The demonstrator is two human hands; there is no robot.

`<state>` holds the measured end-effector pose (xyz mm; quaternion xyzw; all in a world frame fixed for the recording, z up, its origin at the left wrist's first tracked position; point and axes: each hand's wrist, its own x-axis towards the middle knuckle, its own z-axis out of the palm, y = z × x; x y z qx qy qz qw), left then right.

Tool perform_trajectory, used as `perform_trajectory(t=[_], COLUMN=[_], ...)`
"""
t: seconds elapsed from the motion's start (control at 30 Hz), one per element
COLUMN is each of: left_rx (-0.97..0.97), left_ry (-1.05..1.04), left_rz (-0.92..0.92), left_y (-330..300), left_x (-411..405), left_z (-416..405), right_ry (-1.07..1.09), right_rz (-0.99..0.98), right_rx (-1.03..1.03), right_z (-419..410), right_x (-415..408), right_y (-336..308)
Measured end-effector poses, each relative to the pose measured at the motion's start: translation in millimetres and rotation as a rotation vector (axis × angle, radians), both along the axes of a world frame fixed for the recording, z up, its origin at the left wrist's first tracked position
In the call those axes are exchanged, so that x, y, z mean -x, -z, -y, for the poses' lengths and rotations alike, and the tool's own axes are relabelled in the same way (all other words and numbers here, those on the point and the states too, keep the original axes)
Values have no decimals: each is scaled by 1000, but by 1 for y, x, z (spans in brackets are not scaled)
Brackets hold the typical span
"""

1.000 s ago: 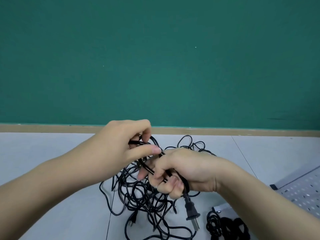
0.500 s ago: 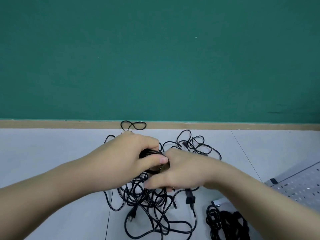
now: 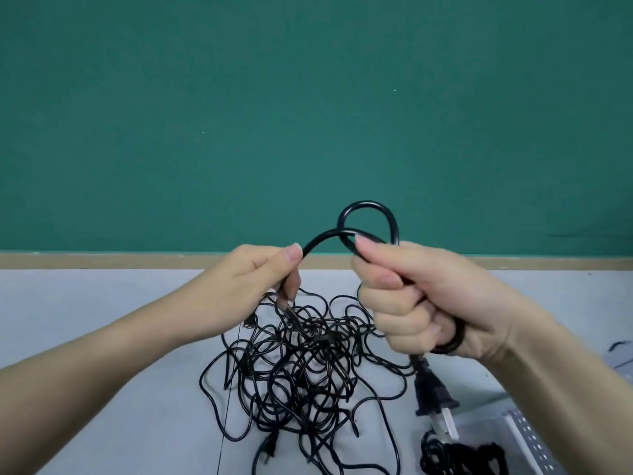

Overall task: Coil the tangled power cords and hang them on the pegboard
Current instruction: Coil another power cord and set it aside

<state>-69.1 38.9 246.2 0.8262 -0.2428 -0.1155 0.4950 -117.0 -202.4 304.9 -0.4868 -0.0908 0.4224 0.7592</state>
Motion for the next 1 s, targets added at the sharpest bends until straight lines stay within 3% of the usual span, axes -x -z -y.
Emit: perform_trajectory(t=[0.1,0.2,0.37,0.53,0.7,0.9,1.0], left_rx=[-127,-229,1,-33,-9,-7,-71], left_ry=[81,96,-40,-17,-4,120,158], left_rz=[-202,-222,-219,-274,-407,-498,-541], left_y=[17,30,18,1,-11,-23,-22], left_x=[-2,11,38,61,70,71,71], left_z=[5,16,34,43,52,55,54], right_ry=[194,512,715,627,390,457,475], right_rz=[-8,57,111,126,330,444,516], right_rx=[-114,5,151,255,368,505,690], right_z=[10,13,21,16,-4,-1,-16], right_x=[-2,-3,-11,-3,14,17,20], right_y=[-11,-15,3,12,14,10,28])
